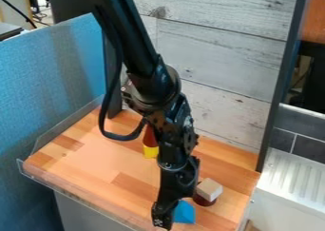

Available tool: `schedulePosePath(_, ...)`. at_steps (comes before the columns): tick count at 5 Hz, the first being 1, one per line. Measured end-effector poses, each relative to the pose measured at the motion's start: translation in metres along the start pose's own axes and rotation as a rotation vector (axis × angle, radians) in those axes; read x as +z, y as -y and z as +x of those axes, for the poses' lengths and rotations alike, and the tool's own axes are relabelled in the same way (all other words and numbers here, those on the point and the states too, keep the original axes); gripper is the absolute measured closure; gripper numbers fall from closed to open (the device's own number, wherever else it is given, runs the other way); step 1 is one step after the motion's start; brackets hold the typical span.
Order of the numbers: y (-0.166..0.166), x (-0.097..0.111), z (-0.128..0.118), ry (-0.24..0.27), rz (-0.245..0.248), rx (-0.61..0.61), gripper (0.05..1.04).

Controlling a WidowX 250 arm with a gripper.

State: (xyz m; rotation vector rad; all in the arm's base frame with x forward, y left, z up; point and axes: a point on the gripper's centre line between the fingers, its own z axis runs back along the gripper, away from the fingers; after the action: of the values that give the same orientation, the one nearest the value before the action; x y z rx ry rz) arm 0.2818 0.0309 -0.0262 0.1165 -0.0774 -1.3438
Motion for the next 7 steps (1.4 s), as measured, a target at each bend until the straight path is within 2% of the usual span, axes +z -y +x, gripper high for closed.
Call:
schedulePosePath(2,-0.020,0.009,0.006,0.026,0.023,0.083,0.082)
schedulePosePath(6,-0.012,-0.022,0.006,-0.016,-0.015,0.136,0.082)
schedulePosePath(7,-0.013,-0.026,0.010,-0.006,-0.008,0.154,0.133)
